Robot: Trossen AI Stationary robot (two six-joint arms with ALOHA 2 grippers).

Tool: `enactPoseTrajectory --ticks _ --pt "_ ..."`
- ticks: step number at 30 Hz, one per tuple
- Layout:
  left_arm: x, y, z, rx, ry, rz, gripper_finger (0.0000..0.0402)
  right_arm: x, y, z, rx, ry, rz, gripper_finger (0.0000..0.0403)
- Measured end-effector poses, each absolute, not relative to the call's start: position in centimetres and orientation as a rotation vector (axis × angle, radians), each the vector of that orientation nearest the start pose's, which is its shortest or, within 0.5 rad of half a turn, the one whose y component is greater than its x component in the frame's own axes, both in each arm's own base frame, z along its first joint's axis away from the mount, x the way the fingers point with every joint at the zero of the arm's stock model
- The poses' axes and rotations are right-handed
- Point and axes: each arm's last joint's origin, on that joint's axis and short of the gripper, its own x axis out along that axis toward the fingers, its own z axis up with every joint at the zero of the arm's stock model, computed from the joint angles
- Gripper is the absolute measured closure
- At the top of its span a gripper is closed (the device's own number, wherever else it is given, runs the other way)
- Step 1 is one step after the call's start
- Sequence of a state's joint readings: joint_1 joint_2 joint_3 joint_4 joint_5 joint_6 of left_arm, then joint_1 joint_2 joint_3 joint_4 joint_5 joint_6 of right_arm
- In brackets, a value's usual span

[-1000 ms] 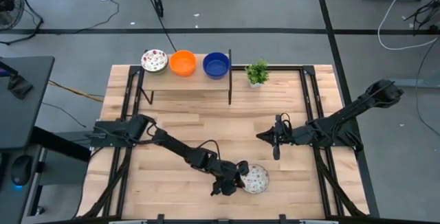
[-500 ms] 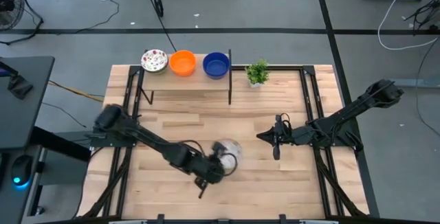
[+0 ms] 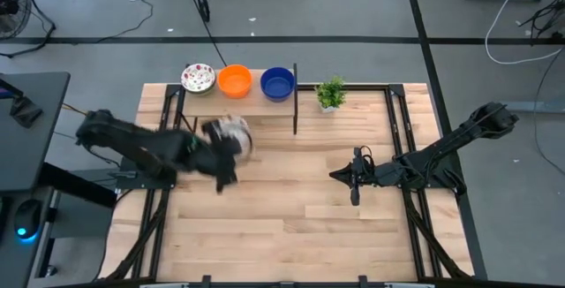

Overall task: Pick & Place Mini bowls
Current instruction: Stack the white bowl top the stacked white bowls on the shelf

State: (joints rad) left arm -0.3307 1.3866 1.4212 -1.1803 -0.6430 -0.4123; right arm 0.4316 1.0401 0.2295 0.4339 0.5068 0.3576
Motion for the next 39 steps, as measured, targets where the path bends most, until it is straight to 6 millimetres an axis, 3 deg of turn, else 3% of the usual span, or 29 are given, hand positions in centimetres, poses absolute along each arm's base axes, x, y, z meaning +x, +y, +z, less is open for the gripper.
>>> enactPoseTrajectory --ticks 6,11,19,29,39 --pt "21.9 -0.6 37.3 0.101 0.894 0.664 0.0391 17.4 6.5 16.1 0.183 0.317 -0.134 0.0392" --pt "19.8 2.2 38.4 0.085 0.887 0.778 0.0391 17.4 6.5 16.0 0.182 0.320 -0.134 0.0392" --pt "17.3 3.9 39.7 0.047 0.834 0.865 0.0391 17.4 6.4 16.0 0.179 0.325 -0.137 0.0392" --pt "15.6 5.4 42.9 0.076 0.760 0.986 0.0391 17.4 6.3 16.0 0.178 0.323 -0.150 0.0392" --pt "15.5 8.5 41.5 0.072 0.893 0.943 0.0391 17.4 6.3 16.0 0.179 0.321 -0.149 0.0392"
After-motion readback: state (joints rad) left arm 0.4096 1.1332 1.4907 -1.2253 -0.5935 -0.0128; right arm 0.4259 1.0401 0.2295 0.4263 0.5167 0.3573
